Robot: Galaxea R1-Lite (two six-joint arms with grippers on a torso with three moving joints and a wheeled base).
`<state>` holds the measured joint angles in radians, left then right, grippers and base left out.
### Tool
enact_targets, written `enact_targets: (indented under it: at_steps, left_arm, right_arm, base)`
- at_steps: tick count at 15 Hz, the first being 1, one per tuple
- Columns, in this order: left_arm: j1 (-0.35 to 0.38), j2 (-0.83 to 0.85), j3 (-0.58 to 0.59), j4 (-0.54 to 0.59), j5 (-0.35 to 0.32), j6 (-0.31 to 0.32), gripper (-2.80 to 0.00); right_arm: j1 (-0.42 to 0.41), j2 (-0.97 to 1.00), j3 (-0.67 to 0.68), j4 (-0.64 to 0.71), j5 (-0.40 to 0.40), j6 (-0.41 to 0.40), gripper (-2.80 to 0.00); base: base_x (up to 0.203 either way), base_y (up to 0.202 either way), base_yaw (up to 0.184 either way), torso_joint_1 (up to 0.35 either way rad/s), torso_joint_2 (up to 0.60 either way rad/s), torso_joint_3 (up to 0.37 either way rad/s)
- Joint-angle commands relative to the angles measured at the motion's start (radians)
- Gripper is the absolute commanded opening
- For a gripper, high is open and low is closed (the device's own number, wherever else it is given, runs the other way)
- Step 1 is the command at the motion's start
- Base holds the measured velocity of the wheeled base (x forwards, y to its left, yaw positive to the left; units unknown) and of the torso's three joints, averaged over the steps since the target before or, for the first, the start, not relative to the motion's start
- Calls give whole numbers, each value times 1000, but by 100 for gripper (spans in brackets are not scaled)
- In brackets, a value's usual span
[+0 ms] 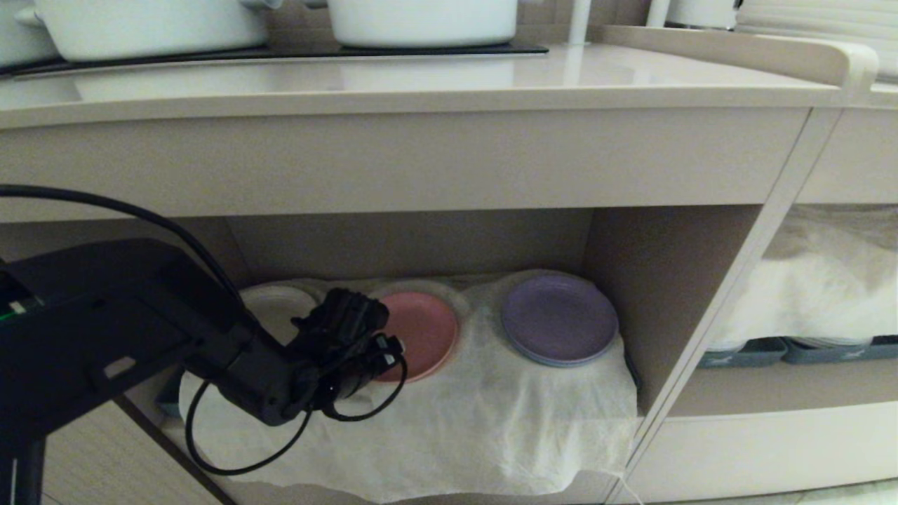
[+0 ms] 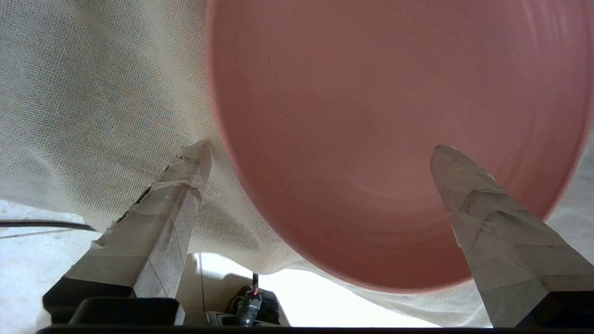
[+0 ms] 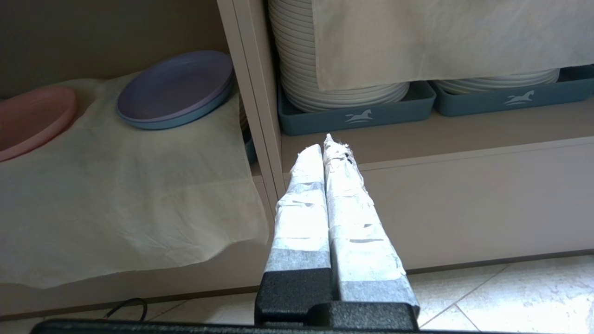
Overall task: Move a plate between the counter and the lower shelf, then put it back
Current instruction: Pick up the plate in the cupboard
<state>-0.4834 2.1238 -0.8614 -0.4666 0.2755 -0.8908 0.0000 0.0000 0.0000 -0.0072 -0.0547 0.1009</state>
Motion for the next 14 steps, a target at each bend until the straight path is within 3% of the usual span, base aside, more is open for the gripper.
enact_targets:
  at_steps: [1,9,10,11,14]
  left_arm:
    - [-1,4,-1,-4,2,-5,0]
    - [-3,2,3,-6,14,-7,0]
    - [-4,2,2,-7,22,-7,-261]
    - [-9,2,2,-7,24,-7,-280]
    - [-17,-4,7,-3,24,-7,-280]
  right_arm:
    - [0,0,0,0,-1,0,-280]
    - [0,0,0,0,-1,0,-280]
    - [0,0,0,0,-1,0,-280]
    - [0,0,0,0,-1,0,-280]
    - [0,0,0,0,-1,0,-280]
  base:
    - [0,0,0,0,0,0]
    - [0,0,0,0,0,0]
    - [0,0,0,0,0,0]
    - [0,0,0,0,0,0]
    - [0,0,0,0,0,0]
